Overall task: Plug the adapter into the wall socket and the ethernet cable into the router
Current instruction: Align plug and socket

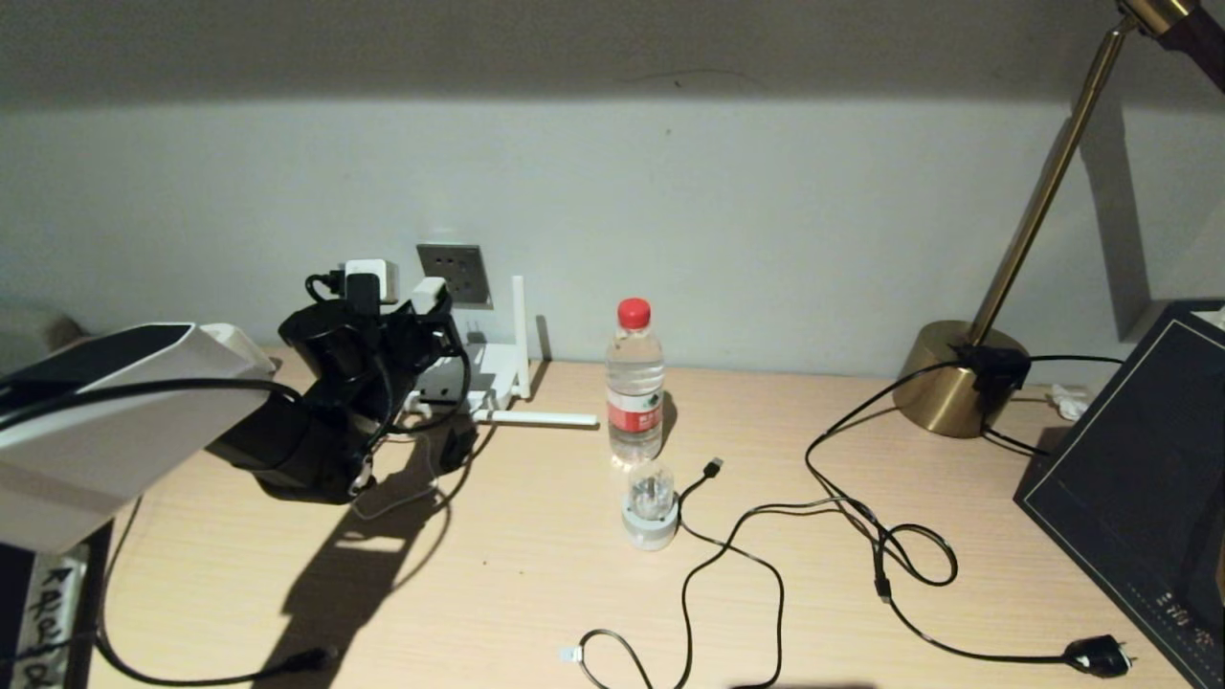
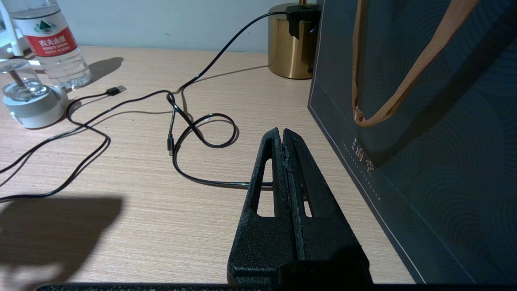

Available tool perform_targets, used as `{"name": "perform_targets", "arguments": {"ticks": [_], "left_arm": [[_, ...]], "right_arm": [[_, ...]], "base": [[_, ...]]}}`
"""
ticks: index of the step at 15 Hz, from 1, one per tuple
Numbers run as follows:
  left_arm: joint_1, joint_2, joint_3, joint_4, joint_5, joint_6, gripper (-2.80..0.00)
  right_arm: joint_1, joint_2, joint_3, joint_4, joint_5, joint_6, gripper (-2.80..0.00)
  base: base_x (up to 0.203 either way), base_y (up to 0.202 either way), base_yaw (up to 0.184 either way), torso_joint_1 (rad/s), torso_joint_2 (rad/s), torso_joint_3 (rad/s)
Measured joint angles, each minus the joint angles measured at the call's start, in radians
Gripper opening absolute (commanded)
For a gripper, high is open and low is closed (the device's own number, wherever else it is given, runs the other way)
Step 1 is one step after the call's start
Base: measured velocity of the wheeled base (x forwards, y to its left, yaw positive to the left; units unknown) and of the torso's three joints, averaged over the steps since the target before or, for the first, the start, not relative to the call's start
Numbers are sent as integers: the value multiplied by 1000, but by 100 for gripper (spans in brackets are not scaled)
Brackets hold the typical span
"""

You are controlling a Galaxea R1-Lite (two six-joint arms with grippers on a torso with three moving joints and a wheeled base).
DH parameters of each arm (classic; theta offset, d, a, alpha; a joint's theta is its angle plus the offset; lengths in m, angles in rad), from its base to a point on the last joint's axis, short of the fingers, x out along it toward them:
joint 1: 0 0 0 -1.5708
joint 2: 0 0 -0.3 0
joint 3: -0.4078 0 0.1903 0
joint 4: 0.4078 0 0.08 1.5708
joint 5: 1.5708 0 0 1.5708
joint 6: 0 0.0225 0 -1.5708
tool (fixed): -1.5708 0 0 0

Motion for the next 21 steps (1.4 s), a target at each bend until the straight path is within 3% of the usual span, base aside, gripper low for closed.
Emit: {"name": "perform_targets", "arguments": {"ticks": [11, 21], "left_arm": [[18, 46, -89, 38, -2, 1, -280], [28, 53, -146, 68, -43, 8, -280]], "right_arm": [[0, 0, 0, 0, 0, 0, -280], [0, 0, 0, 0, 0, 0, -280]], "base": [[0, 0, 0, 0, 0, 0], [0, 0, 0, 0, 0, 0]]}}
